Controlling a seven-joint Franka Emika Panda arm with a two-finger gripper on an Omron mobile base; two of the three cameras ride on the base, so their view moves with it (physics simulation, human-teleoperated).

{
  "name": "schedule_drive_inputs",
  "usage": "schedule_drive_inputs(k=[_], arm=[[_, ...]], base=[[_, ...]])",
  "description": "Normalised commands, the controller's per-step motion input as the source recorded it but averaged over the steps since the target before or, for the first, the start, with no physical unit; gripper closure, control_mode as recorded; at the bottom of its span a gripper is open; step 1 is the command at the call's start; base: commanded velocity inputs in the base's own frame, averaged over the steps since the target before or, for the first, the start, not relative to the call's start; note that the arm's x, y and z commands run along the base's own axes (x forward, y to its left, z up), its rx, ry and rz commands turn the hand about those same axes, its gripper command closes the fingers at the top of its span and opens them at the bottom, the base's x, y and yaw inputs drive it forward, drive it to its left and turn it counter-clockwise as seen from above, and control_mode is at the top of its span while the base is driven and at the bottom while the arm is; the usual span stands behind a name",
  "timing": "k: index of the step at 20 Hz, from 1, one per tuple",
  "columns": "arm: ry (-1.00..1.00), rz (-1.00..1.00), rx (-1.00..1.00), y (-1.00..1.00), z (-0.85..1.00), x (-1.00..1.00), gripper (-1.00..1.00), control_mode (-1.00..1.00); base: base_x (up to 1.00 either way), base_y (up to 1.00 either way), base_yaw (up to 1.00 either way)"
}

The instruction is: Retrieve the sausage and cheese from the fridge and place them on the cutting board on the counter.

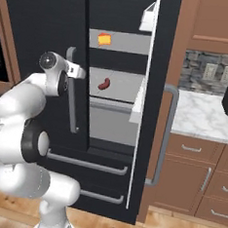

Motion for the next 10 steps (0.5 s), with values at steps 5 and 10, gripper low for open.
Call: schedule_drive_inputs(k=[5,10], arm=[[-0.1,0.0,0.0,0.01,0.0,0.55,-1.0,-1.0],[0.06,0.0,0.0,0.06,0.0,0.83,-1.0,-1.0]], base=[[0.0,0.0,0.0],[0.0,0.0,0.0]])
